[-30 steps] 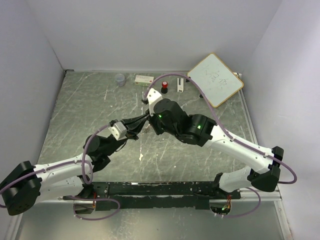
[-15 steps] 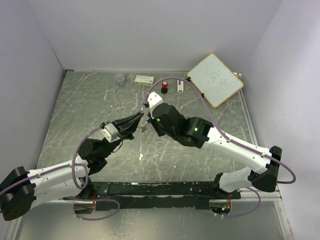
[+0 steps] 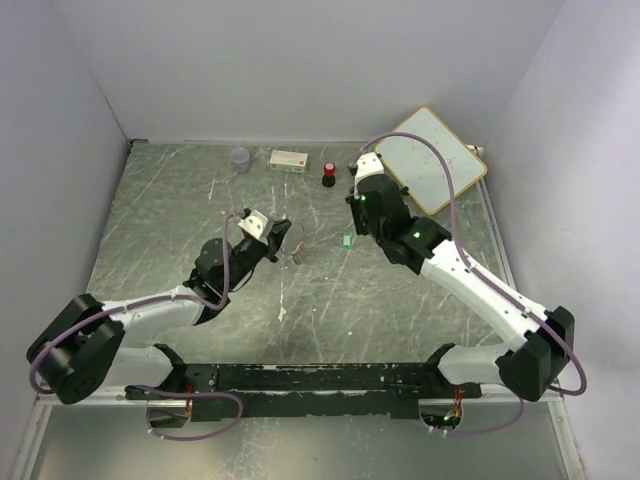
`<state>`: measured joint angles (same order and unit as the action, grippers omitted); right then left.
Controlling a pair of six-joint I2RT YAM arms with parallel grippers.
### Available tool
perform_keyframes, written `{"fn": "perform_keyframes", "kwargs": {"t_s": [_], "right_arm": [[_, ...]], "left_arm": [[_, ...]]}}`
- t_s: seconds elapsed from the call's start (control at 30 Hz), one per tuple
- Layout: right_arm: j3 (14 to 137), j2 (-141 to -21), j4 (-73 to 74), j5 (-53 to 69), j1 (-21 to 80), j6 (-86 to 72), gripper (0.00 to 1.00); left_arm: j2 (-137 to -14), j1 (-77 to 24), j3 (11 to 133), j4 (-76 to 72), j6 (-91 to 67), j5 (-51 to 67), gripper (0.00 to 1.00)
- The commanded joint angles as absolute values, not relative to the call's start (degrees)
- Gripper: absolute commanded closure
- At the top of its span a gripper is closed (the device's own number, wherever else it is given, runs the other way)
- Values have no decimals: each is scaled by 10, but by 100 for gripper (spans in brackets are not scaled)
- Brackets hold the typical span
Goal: Remove the keys from the keyring
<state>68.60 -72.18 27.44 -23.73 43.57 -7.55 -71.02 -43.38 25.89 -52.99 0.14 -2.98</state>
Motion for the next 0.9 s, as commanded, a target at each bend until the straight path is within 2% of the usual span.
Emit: {"fn": "perform_keyframes", "kwargs": {"t_s": [0.0,0.13,0.3,0.7,0.87], "right_arm": [[664,-747,189,-158,369,-64,100],[658,-795,135,-117,328,-61,100],[680,-875,88,-65,299,-65,100],[743,-1055,8,12,290,-77,100],[758,-1098,-9,44,290,-88,100]], "left_arm": [[-754,-355,270,-575,-91,62,93],[-800,-310,262,-657,-126,118,93],[-862,-293,289,-679,-134,162,93],[-1007,-238,302,-815,-196,217,93],[-1073,-217,328,-811,-233,212,93]]}}
